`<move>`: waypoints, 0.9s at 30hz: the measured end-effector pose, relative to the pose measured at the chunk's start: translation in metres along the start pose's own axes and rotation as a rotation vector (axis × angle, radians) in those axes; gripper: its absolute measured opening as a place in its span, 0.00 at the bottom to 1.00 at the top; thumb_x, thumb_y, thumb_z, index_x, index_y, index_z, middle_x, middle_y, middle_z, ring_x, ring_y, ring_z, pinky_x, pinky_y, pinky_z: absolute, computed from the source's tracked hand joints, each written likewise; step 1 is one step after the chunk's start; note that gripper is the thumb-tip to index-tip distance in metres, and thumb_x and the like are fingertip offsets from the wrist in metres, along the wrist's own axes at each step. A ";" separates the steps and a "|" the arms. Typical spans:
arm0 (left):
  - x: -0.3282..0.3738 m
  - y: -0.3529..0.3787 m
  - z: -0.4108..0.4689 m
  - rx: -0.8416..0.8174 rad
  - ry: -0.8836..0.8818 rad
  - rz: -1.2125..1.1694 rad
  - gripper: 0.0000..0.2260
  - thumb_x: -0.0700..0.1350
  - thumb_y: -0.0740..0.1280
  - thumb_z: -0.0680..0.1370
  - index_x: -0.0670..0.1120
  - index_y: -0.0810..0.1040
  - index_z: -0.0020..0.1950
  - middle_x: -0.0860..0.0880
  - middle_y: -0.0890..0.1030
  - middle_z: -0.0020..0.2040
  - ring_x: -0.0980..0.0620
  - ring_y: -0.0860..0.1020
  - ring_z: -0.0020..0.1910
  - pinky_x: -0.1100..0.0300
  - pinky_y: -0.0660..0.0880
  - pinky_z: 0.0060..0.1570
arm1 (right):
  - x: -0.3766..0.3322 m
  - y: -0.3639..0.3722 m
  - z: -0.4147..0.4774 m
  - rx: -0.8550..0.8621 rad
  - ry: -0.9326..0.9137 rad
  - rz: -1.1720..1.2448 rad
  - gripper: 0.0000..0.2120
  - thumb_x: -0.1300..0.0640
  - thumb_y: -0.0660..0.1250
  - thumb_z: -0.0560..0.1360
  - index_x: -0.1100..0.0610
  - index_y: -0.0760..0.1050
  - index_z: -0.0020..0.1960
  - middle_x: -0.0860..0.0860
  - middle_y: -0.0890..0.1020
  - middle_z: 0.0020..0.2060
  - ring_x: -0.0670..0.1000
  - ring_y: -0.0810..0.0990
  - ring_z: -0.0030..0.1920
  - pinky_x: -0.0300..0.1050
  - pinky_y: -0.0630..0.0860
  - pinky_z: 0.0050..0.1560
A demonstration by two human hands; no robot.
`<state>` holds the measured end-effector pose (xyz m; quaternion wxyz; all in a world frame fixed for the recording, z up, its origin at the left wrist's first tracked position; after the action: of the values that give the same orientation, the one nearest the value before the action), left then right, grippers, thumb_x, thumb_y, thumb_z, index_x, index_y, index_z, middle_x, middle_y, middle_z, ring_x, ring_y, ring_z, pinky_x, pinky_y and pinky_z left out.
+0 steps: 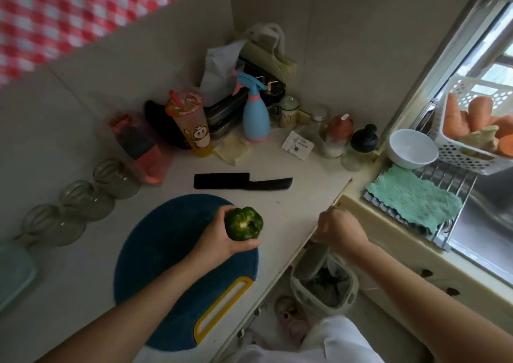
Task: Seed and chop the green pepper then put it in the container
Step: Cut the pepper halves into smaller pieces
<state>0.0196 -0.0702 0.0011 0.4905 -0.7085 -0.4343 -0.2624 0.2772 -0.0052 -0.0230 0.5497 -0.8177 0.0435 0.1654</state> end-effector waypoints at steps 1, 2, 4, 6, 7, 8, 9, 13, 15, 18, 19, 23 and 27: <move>-0.001 -0.002 -0.001 0.038 0.011 0.038 0.35 0.49 0.80 0.63 0.53 0.64 0.63 0.52 0.69 0.59 0.55 0.72 0.55 0.67 0.70 0.48 | -0.013 -0.010 0.002 0.024 -0.056 0.035 0.09 0.50 0.74 0.69 0.53 0.79 0.44 0.48 0.77 0.47 0.49 0.74 0.49 0.43 0.75 0.51; -0.003 -0.006 -0.002 0.087 0.020 0.081 0.36 0.49 0.80 0.62 0.53 0.64 0.63 0.51 0.67 0.60 0.55 0.71 0.55 0.65 0.70 0.51 | -0.026 -0.018 0.005 0.044 -0.112 0.061 0.09 0.48 0.73 0.70 0.51 0.80 0.46 0.47 0.76 0.48 0.48 0.73 0.50 0.41 0.73 0.52; -0.006 -0.014 -0.006 0.175 0.018 0.164 0.38 0.49 0.80 0.61 0.52 0.63 0.65 0.49 0.63 0.62 0.52 0.69 0.57 0.60 0.70 0.58 | -0.051 -0.027 0.014 0.067 -0.222 0.075 0.14 0.46 0.70 0.72 0.51 0.79 0.55 0.48 0.77 0.55 0.48 0.74 0.55 0.41 0.71 0.56; -0.010 -0.024 -0.011 0.231 -0.009 0.210 0.39 0.49 0.80 0.62 0.51 0.63 0.67 0.46 0.62 0.64 0.48 0.70 0.60 0.57 0.69 0.60 | -0.072 -0.026 0.028 0.070 -0.303 0.028 0.20 0.49 0.67 0.76 0.51 0.72 0.66 0.49 0.74 0.63 0.51 0.74 0.61 0.43 0.70 0.61; -0.013 -0.029 -0.014 0.248 -0.028 0.226 0.39 0.49 0.80 0.62 0.51 0.63 0.68 0.46 0.62 0.65 0.47 0.70 0.61 0.56 0.69 0.60 | -0.081 -0.023 0.037 0.065 -0.326 -0.011 0.22 0.52 0.66 0.76 0.51 0.68 0.69 0.51 0.73 0.65 0.52 0.74 0.62 0.44 0.71 0.61; -0.017 -0.034 -0.017 0.266 -0.044 0.244 0.40 0.49 0.80 0.62 0.50 0.63 0.68 0.46 0.62 0.65 0.46 0.71 0.62 0.56 0.69 0.60 | -0.089 -0.020 0.046 0.053 -0.344 -0.052 0.23 0.55 0.65 0.77 0.52 0.66 0.71 0.52 0.73 0.64 0.54 0.74 0.62 0.46 0.72 0.61; -0.022 -0.038 -0.020 0.285 -0.059 0.263 0.40 0.50 0.79 0.62 0.50 0.63 0.69 0.46 0.63 0.66 0.46 0.70 0.62 0.56 0.69 0.60 | -0.096 -0.016 0.054 0.039 -0.366 -0.092 0.24 0.58 0.65 0.76 0.52 0.64 0.71 0.54 0.73 0.63 0.55 0.74 0.61 0.48 0.73 0.60; -0.045 -0.049 -0.035 0.342 -0.092 0.340 0.42 0.51 0.79 0.62 0.49 0.63 0.71 0.46 0.63 0.66 0.47 0.69 0.64 0.56 0.67 0.64 | -0.117 -0.002 0.081 -0.016 -0.412 -0.247 0.27 0.66 0.59 0.75 0.55 0.59 0.72 0.58 0.72 0.61 0.59 0.73 0.59 0.52 0.72 0.59; -0.055 -0.051 -0.040 0.363 -0.108 0.332 0.43 0.50 0.80 0.62 0.49 0.62 0.72 0.46 0.62 0.67 0.48 0.68 0.65 0.59 0.66 0.65 | -0.122 0.004 0.089 -0.018 -0.398 -0.304 0.26 0.64 0.59 0.76 0.57 0.57 0.73 0.59 0.72 0.62 0.60 0.73 0.59 0.52 0.71 0.60; -0.063 -0.051 -0.046 0.390 -0.132 0.289 0.43 0.47 0.79 0.64 0.49 0.60 0.73 0.46 0.60 0.69 0.49 0.67 0.66 0.62 0.64 0.65 | -0.126 0.009 0.100 0.015 -0.393 -0.327 0.21 0.61 0.56 0.78 0.58 0.59 0.70 0.59 0.73 0.60 0.59 0.75 0.57 0.52 0.72 0.58; -0.065 -0.050 -0.047 0.397 -0.136 0.271 0.43 0.47 0.79 0.64 0.50 0.59 0.74 0.47 0.59 0.70 0.49 0.67 0.67 0.62 0.64 0.65 | -0.128 0.010 0.103 0.019 -0.409 -0.328 0.20 0.62 0.56 0.78 0.59 0.59 0.69 0.59 0.73 0.59 0.59 0.75 0.56 0.52 0.73 0.57; -0.068 -0.042 -0.050 0.414 -0.127 0.231 0.44 0.48 0.78 0.66 0.53 0.55 0.75 0.47 0.55 0.72 0.50 0.65 0.69 0.64 0.61 0.67 | -0.138 0.010 0.103 -0.036 -0.422 -0.199 0.19 0.61 0.59 0.77 0.59 0.60 0.67 0.58 0.72 0.57 0.58 0.76 0.52 0.51 0.75 0.49; -0.067 -0.038 -0.051 0.452 -0.162 0.119 0.37 0.55 0.69 0.73 0.59 0.51 0.76 0.45 0.55 0.71 0.48 0.64 0.69 0.57 0.63 0.69 | -0.148 0.008 0.084 -0.024 -0.485 -0.072 0.12 0.57 0.56 0.81 0.59 0.64 0.63 0.57 0.74 0.55 0.58 0.78 0.46 0.51 0.75 0.43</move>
<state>-0.0436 -0.1359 -0.0149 0.6147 -0.6238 -0.4774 -0.0714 0.1172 0.0522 -0.0122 0.5400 -0.7615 -0.1209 0.3376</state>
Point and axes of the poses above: each hand's wrist, its own z-axis towards the middle knuckle, its own y-axis out of the palm, x = y × z, the point moved 2 cm from there along z, towards the middle knuckle
